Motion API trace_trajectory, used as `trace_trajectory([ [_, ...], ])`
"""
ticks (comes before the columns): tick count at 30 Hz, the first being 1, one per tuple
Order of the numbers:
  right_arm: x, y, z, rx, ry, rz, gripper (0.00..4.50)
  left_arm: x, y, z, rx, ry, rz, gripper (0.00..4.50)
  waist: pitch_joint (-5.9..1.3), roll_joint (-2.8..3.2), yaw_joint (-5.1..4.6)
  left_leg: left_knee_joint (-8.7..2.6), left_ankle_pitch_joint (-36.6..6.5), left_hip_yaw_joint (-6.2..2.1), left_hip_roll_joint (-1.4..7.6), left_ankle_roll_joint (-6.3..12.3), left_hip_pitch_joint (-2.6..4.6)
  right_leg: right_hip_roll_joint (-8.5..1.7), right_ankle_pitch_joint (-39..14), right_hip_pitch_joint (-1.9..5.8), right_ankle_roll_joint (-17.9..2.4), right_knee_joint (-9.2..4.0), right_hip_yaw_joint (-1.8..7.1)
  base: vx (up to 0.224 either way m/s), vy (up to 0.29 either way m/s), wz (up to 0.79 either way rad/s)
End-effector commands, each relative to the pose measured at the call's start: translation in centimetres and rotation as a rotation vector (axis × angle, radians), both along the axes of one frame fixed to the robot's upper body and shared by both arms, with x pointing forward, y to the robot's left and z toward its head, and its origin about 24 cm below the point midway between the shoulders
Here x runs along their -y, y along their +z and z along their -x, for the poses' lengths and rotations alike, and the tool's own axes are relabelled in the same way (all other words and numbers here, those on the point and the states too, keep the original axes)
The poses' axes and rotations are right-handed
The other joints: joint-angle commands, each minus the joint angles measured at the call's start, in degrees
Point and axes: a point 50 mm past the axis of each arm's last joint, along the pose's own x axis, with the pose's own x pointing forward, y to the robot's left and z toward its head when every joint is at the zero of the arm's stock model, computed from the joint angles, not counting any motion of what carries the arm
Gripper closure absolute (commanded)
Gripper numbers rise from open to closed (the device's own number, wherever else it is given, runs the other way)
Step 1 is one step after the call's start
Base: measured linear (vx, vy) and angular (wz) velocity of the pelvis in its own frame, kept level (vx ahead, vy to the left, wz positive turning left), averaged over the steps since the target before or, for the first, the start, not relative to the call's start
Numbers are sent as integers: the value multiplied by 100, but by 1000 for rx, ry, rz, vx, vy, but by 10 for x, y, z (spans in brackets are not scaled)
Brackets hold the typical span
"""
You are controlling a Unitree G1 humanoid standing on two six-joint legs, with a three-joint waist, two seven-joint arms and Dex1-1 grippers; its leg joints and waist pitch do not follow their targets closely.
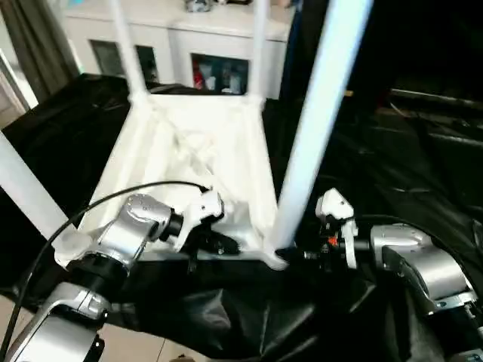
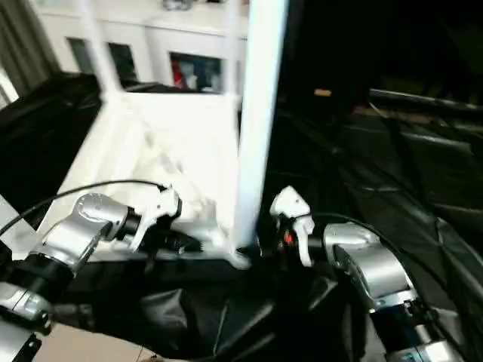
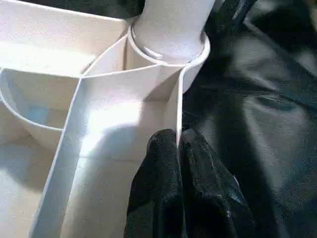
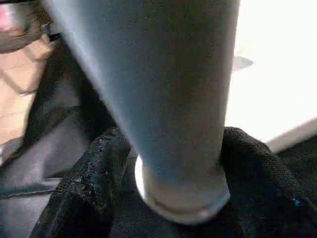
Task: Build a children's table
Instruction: Rotate leg to tighten
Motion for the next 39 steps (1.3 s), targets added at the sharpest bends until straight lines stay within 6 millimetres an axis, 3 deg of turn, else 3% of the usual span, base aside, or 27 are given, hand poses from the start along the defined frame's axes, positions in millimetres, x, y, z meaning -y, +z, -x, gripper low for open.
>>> trace_trajectory([
  [1, -12, 1, 5, -21, 95, -10, 163, 7, -4, 6, -34, -47, 7, 450, -299, -6, 22, -369, -1487, -6, 203, 115, 13, -288, -1188, 270, -1258, -356, 226, 0, 0, 0],
  [4, -15, -1, 3, -13, 102, 3, 163, 7, -4, 7, -36, -46, 7, 450, -302, -1, 59, -365, -1474, -3, 195, 78, 17, -294, -1240, 269, -1235, -359, 228, 0, 0, 0],
  [9, -22, -1, 3, -14, 113, -7, 220, 6, -6, 7, -33, -32, 6, 450, -292, 12, 51, -382, -1602, -17, 190, 9, 20, -296, -1559, 265, -1098, -390, 229, 0, 0, 0],
  [11, -22, -1, 4, -15, 112, -12, 228, 6, -6, 6, -28, -22, 7, 450, -291, 43, 41, -385, -1657, -16, 190, -17, 24, -287, -1552, 261, -1088, -406, 232, 0, 0, 0],
  [12, -22, -1, 5, -15, 108, -15, 228, 6, -6, 6, -22, -12, 10, 450, -294, 26, 38, -382, -1655, -17, 188, -18, 20, -284, -1531, 267, -1088, -399, 229, 0, 0, 0],
  [13, -21, -1, 5, -13, 104, -16, 230, 6, -6, 5, -18, -5, 12, 450, -297, 58, 42, -384, -1670, -20, 189, -29, 24, -283, -1490, 266, -1101, -398, 230, 0, 0, 0],
  [15, -20, -2, 5, -9, 83, -22, 235, 7, -6, 2, 3, 31, 16, 450, -298, 43, 41, -380, -1684, -21, 186, -33, 20, -282, -1455, 271, -1111, -397, 228, 0, 0, 0],
  [17, -19, -6, 3, 9, 2, -31, 238, 11, -6, -8, 57, 137, 16, 450, -281, 44, 46, -381, -1761, -17, 178, -36, 24, -279, -1552, 256, -1096, -417, 228, 0, 0, 0],
  [18, -18, -8, 1, 16, -35, -30, 240, 12, -6, -11, 75, 174, 16, 450, -279, -23, 51, -384, -1806, -19, 173, -33, 24, -293, -1757, 262, -1040, -442, 224, 0, 0, 0],
  [20, -19, -15, -7, 18, -167, -24, 244, 14, -6, -20, 123, 274, 7, 450, -266, -13, 47, -401, -1855, -39, 164, -62, 8, -308, -2149, 256, -915, -467, 214, 0, 0, 0],
  [22, -24, -25, -16, 16, -323, -14, 247, 17, -6, -29, 164, 379, -5, 450, -261, 14, 40, -396, -2045, -60, 143, -161, 51, -331, -2759, 207, -700, -536, 194, 0, 0, 0],
  [23, -25, -28, -22, 14, -407, -12, 249, 17, -7, -32, 179, 428, -19, 450, -255, -4, 16, -406, -2042, -63, 132, -167, 31, -323, -2857, 214, -641, -548, 189, 0, 0, 0],
  [24, -29, -34, -30, 0, -558, -4, 250, 19, -9, -38, 205, 518, -46, 450, -237, 34, -35, -426, -2119, -91, 127, -248, -5, -329, -3119, 209, -536, -562, 167, -51, 1, -10],
  [26, -32, -41, -36, -35, -716, 11, 251, 24, -11, -40, 209, 559, -58, 450, -245, 43, -142, -406, -2398, -142, 83, -348, 39, -333, -3699, 185, -262, -667, 79, -54, 5, -13],
  [28, -34, -46, -40, -40, -808, 37, 252, 33, -13, -40, 212, 573, -53, 450, -249, 69, -185, -429, -2481, -161, 102, -281, 43, -325, -3517, 183, -269, -689, 83, 0, 0, 0],
  [29, -35, -46, -42, -37, -841, 45, 252, 36, -14, -40, 213, 574, -46, 450, -259, 132, -188, -434, -2523, -173, 108, -276, 58, -323, -3381, 186, -305, -680, 86, 0, 0, 0],
  [31, -43, -44, -46, -38, -882, 44, 252, 47, -14, -39, 217, 555, -25, 450, -266, 96, -241, -457, -2559, -159, 109, -255, 45, -277, -2837, 188, -468, -651, 104, 0, 0, 0],
  [33, -51, -40, -48, -40, -879, 18, 252, 52, -14, -38, 218, 533, -24, 450, -251, 103, -265, -459, -2673, -148, 102, -216, 58, -270, -2830, 165, -507, -649, 125, 0, 0, 0],
  [35, -62, -34, -49, -5, -825, 4, 252, 54, -14, -37, 222, 506, -24, 450, -256, 153, -280, -471, -2687, -165, 108, -216, 28, -280, -2793, 199, -496, -635, 127, 0, 0, 0],
  [37, -71, -28, -46, 64, -707, -2, 252, 52, -14, -36, 215, 462, -33, 450, -259, 134, -279, -460, -2716, -143, 96, -202, 54, -277, -2755, 178, -486, -654, 141, 0, 0, 0],
  [39, -74, -25, -42, 75, -637, -30, 252, 49, -15, -34, 202, 432, -39, 450, -265, 144, -265, -464, -2573, -137, 105, -164, 33, -284, -2604, 200, -535, -629, 156, 0, 0, 0],
])
